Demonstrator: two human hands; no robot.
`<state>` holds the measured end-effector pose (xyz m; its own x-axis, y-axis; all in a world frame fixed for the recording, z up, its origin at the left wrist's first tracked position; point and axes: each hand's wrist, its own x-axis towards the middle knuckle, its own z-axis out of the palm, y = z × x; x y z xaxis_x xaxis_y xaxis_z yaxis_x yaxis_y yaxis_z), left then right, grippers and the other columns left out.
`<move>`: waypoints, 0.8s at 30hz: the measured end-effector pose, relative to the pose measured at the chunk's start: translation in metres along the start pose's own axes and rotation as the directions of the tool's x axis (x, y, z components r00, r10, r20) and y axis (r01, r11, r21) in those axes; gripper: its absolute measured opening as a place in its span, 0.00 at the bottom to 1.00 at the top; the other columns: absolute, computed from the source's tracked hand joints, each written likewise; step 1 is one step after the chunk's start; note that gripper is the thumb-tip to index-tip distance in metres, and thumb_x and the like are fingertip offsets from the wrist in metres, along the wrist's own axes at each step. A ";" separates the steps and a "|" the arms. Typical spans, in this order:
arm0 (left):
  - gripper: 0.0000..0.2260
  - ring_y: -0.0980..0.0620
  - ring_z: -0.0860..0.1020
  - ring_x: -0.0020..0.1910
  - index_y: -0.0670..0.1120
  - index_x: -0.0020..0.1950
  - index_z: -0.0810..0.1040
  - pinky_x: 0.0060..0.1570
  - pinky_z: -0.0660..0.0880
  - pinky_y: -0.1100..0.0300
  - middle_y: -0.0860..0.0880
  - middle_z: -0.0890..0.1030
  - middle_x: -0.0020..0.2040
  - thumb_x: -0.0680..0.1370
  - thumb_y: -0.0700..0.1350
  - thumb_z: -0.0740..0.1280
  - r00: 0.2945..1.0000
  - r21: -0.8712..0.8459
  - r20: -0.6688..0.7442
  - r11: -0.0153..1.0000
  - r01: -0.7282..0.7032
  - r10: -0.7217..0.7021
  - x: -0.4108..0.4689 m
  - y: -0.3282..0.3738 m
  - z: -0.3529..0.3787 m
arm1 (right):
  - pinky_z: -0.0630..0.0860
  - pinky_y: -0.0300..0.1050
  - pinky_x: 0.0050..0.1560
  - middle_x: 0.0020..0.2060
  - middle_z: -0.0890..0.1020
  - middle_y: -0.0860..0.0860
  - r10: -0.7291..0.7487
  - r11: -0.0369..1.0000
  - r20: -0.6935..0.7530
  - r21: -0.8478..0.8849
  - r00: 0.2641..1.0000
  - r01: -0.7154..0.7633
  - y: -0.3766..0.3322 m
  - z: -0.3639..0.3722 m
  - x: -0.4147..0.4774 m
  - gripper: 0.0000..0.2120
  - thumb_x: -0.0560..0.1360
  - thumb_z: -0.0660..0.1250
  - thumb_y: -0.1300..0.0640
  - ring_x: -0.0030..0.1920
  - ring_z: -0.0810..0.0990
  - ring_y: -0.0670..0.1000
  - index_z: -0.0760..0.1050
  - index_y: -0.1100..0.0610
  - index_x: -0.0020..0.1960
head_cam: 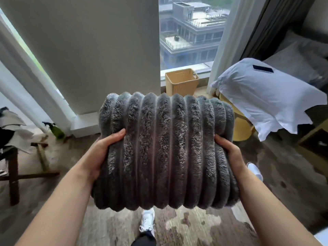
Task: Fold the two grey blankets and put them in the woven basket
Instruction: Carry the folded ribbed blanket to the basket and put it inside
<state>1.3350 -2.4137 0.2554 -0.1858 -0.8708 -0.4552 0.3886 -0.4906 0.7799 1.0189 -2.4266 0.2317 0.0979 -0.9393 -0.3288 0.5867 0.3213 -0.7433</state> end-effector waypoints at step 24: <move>0.24 0.42 0.84 0.41 0.42 0.58 0.81 0.39 0.80 0.52 0.39 0.84 0.47 0.65 0.50 0.74 0.990 0.202 0.127 0.979 0.035 -0.061 0.631 0.226 0.156 | 0.82 0.48 0.38 0.39 0.86 0.58 -0.021 0.991 -0.120 0.128 0.993 0.037 -0.241 -0.091 0.544 0.28 0.44 0.84 0.54 0.40 0.86 0.57 0.85 0.62 0.41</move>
<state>1.1649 -3.0793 0.2111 -0.3223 -0.8361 -0.4439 0.1915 -0.5168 0.8344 0.8576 -3.0042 0.1794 -0.0120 -0.9246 -0.3808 0.6883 0.2686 -0.6739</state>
